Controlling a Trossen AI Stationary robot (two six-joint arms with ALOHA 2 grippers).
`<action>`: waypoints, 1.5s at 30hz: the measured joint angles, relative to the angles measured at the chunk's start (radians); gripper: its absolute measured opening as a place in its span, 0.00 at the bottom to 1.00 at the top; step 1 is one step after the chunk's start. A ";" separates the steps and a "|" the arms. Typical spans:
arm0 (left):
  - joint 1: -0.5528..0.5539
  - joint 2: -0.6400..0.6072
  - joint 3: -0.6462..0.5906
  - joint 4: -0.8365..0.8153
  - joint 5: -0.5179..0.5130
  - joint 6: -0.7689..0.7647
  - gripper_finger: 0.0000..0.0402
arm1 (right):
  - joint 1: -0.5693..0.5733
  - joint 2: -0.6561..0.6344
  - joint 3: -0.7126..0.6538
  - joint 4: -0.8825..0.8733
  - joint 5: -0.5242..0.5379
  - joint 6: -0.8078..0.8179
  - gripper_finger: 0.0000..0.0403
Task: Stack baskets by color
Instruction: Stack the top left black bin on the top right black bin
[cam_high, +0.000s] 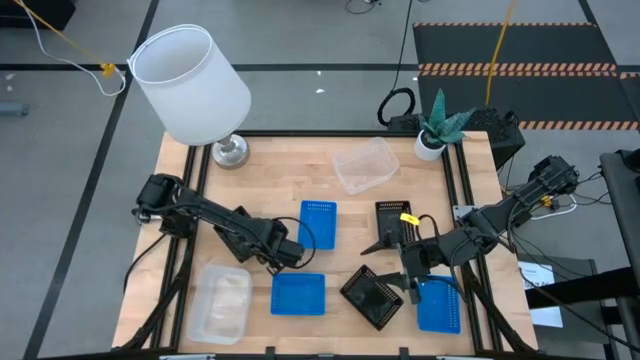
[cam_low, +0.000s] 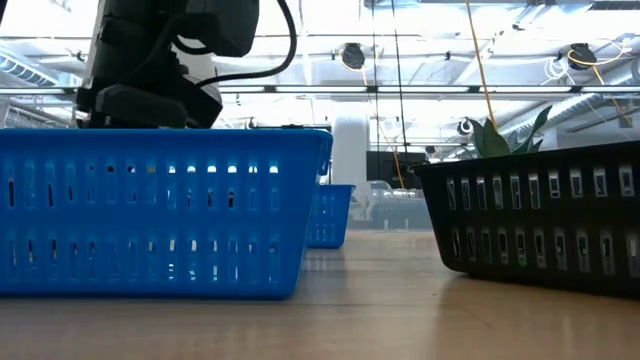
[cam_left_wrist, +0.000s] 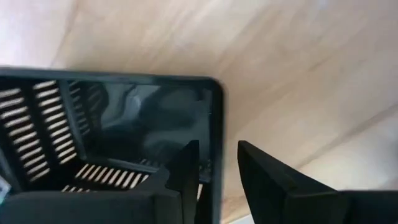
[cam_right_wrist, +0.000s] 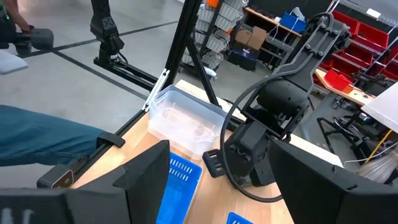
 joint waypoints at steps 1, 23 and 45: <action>0.000 0.000 0.000 0.003 0.001 0.018 0.26 | 0.000 0.000 0.000 0.000 0.000 0.000 0.66; -0.041 -0.020 0.082 -0.178 -0.001 0.207 0.02 | 0.000 0.000 0.000 -0.005 0.001 -0.011 0.66; -0.226 -0.019 0.314 -0.297 -0.477 0.487 0.02 | -0.019 0.000 0.000 -0.100 0.158 -0.006 0.66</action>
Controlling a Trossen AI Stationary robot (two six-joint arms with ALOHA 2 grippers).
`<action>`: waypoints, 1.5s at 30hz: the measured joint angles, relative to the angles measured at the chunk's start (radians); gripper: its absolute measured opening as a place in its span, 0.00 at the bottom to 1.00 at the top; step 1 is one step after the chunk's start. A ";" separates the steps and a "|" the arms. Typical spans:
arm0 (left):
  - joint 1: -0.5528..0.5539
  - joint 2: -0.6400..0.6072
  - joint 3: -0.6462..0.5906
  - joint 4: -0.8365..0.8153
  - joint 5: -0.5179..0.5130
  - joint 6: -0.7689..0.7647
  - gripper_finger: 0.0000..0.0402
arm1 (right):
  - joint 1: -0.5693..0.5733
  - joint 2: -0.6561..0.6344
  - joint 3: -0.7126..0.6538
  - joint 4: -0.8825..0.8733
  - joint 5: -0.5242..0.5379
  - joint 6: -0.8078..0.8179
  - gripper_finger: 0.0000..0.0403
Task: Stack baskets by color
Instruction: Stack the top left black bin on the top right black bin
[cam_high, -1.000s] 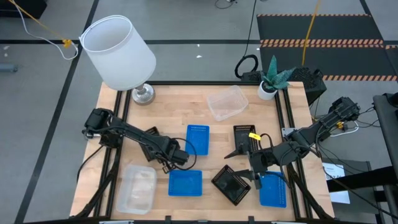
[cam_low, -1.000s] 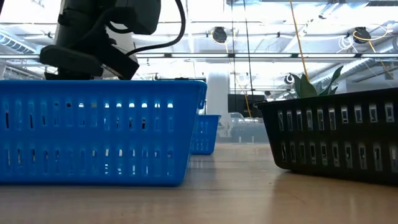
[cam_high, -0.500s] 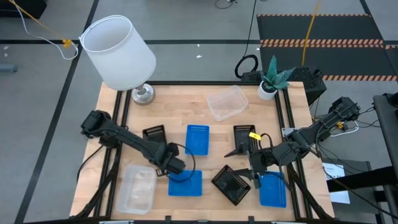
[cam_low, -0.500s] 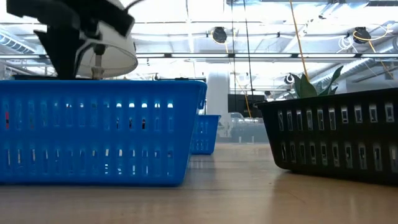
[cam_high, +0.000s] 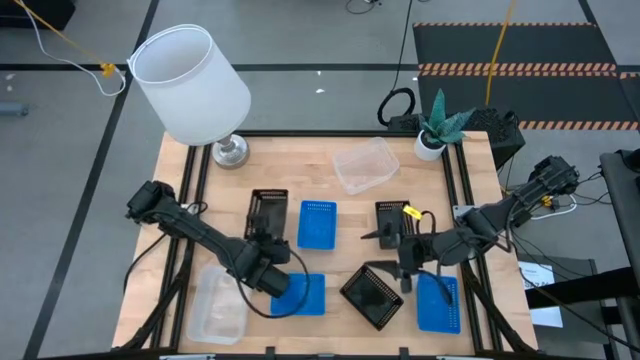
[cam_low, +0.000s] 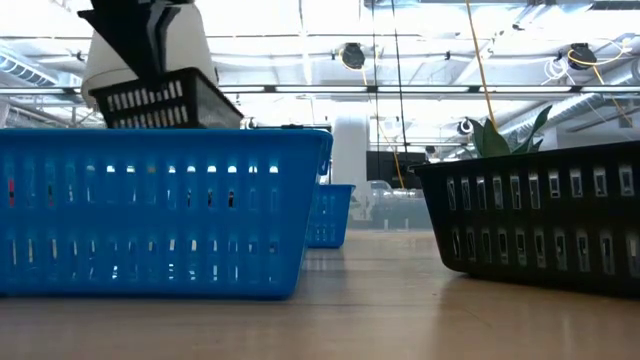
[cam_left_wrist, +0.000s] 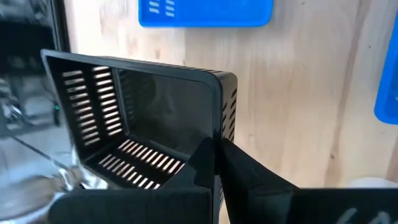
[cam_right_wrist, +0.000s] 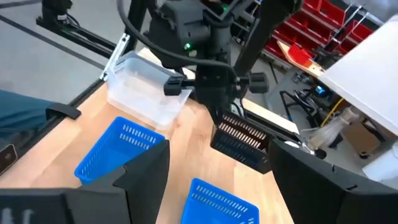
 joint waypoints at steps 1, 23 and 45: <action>-0.002 0.000 0.000 0.014 -0.012 0.027 0.02 | -0.005 0.000 0.000 -0.010 0.000 0.006 0.66; -0.033 0.109 -0.001 0.204 -0.358 0.731 0.02 | -0.159 0.258 0.001 0.085 -0.008 -0.117 0.66; -0.026 0.168 0.052 0.259 -0.511 0.959 0.02 | -0.207 0.356 0.001 0.080 0.073 -0.266 0.38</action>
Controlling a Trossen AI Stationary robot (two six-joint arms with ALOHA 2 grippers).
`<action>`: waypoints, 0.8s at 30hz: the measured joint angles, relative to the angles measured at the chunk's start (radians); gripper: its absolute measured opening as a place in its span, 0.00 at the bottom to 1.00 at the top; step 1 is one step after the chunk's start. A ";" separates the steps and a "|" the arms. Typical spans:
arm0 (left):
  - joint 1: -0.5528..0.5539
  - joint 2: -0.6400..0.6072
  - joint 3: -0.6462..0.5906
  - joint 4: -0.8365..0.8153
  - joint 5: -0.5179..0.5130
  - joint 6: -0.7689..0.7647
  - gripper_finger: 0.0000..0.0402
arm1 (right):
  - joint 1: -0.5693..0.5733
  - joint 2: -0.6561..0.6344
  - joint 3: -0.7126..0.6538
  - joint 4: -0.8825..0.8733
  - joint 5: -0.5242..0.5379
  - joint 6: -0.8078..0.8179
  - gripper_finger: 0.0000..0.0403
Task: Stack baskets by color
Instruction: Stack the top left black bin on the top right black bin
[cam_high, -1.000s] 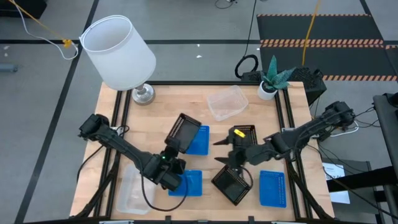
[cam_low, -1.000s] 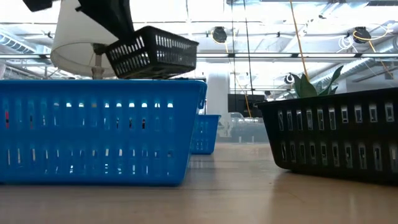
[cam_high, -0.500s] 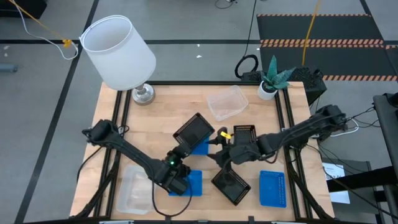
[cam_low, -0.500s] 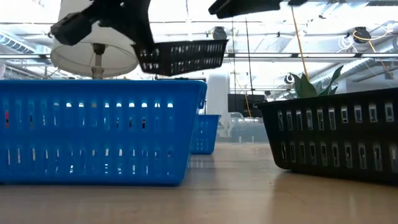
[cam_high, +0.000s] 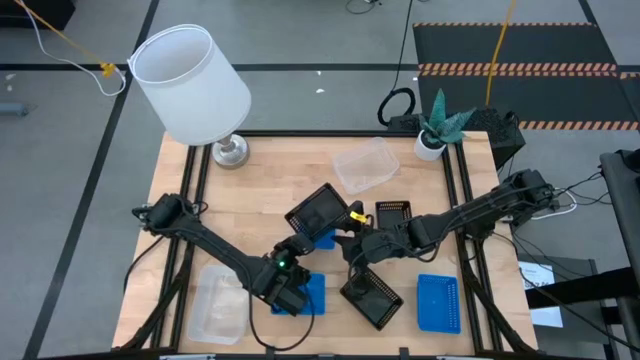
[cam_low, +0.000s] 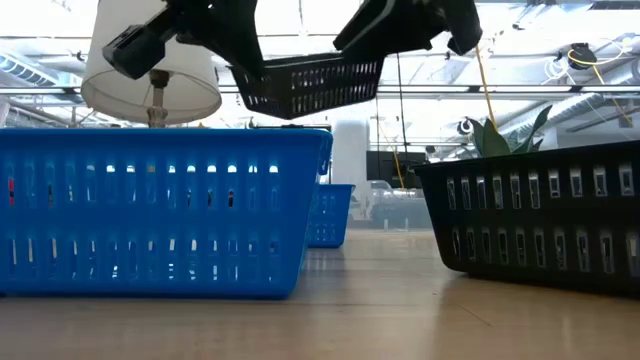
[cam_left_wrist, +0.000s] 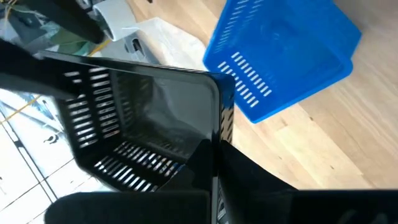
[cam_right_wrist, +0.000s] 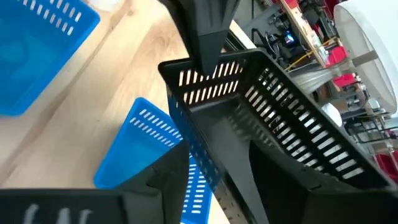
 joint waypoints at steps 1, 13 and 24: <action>0.000 0.000 0.000 0.000 0.000 0.005 0.02 | 0.000 -0.001 0.000 -0.013 0.000 -0.001 0.37; -0.001 0.000 0.000 0.028 0.000 0.007 0.02 | -0.002 0.000 0.000 -0.063 0.001 -0.021 0.14; 0.000 0.000 0.000 0.072 -0.007 0.050 0.03 | -0.002 0.000 0.000 -0.126 -0.003 -0.027 0.10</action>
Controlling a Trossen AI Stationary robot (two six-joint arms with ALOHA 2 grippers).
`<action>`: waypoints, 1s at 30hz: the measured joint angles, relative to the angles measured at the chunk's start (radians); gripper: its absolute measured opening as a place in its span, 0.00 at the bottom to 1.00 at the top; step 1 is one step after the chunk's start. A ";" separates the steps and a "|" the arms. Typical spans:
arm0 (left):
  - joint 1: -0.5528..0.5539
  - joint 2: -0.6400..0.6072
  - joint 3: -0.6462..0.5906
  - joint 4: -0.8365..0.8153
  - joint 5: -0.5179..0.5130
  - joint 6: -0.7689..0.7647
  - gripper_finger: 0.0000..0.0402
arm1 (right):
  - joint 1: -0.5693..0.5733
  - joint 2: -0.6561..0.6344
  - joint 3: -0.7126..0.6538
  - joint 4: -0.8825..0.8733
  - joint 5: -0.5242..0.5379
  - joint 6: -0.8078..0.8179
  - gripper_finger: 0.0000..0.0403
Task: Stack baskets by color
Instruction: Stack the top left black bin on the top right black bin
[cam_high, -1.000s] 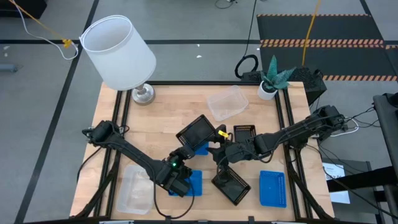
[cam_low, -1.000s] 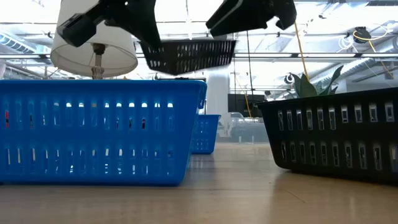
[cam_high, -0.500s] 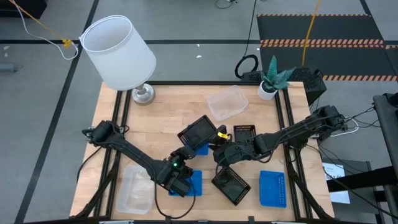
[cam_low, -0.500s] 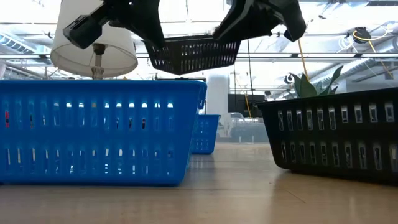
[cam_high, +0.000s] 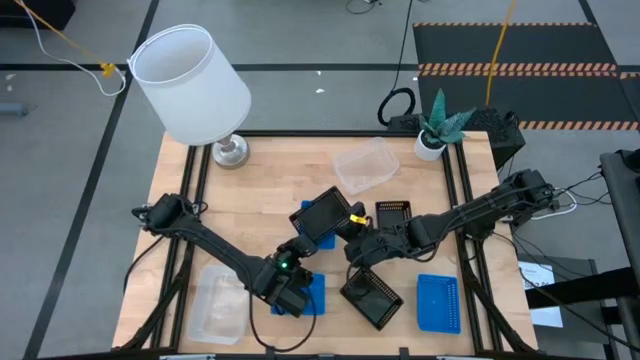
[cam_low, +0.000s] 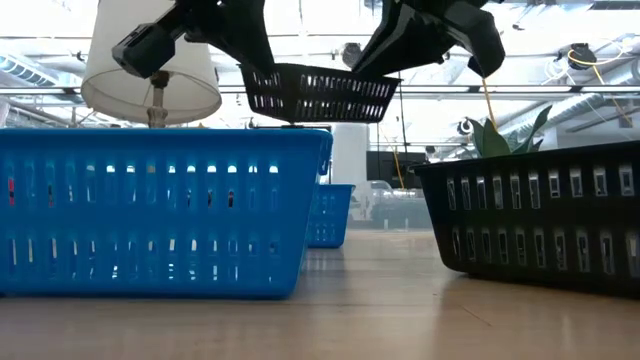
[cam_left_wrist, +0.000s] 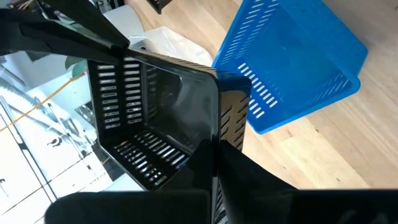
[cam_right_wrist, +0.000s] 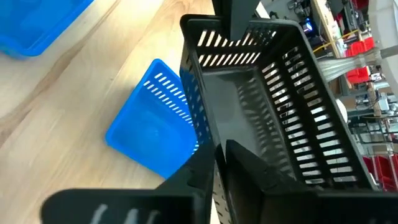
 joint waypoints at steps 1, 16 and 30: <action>0.000 0.000 0.000 0.000 0.000 0.005 0.03 | 0.000 0.000 0.000 -0.001 0.001 0.001 0.13; 0.000 0.000 0.000 0.005 -0.002 0.025 0.03 | 0.000 0.000 0.000 -0.005 0.004 0.003 0.23; 0.005 0.000 0.000 0.131 -0.020 0.136 0.05 | 0.001 0.000 0.000 -0.042 0.003 0.000 0.11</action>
